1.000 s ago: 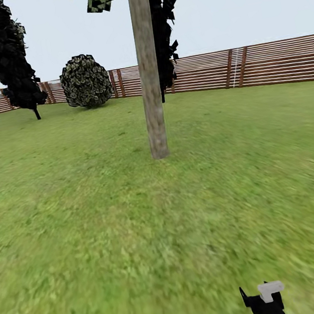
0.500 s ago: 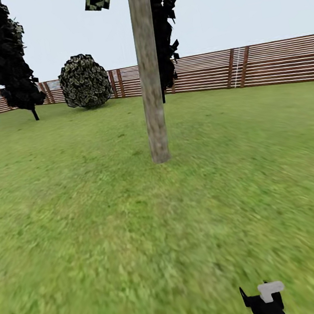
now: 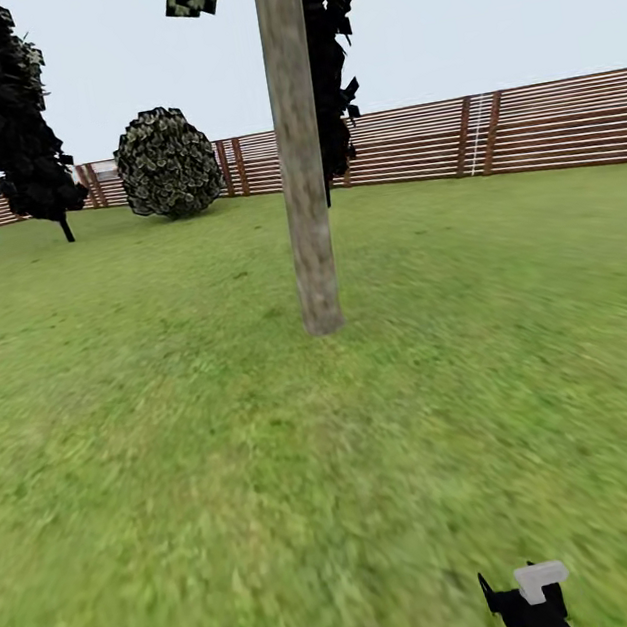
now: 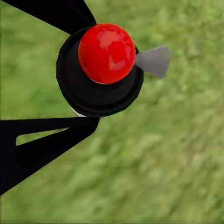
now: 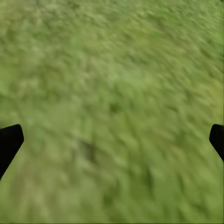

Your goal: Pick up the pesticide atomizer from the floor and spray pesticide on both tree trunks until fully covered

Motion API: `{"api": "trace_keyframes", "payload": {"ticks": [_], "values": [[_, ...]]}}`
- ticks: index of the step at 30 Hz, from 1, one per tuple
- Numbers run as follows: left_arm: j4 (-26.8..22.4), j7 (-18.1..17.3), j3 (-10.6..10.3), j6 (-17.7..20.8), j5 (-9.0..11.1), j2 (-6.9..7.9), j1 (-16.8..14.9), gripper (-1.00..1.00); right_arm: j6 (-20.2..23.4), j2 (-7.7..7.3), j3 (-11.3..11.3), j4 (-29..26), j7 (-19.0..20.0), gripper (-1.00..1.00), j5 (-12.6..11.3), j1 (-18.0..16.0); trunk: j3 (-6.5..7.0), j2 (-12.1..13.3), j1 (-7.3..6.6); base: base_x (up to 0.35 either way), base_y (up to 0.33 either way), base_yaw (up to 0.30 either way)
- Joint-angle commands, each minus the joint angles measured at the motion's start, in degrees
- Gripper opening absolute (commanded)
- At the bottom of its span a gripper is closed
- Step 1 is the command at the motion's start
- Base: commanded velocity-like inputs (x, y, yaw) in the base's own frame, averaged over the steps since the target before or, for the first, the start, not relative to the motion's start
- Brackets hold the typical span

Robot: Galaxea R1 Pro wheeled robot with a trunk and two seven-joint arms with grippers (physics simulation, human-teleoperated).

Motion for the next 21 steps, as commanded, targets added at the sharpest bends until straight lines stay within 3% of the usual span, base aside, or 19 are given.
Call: {"api": "trace_keyframes", "payload": {"ticks": [1, 21], "values": [[0.0, 0.0, 0.0, -0.2, 0.3, -0.02, 0.0, -1.0, -0.2, -0.01, 0.0, 0.1, 0.0, 1.0, 0.3, 0.0, -0.05, 0.0, 0.02, 0.337, 0.0, 0.0], [0.1, 0.0, 0.0, -0.2, 0.3, 0.04, 0.0, -1.0, -0.2, -0.01, 0.0, 0.1, 0.0, 1.0, 0.3, 0.0, -0.05, 0.0, 0.02, 0.337, 0.0, 0.0]]}}
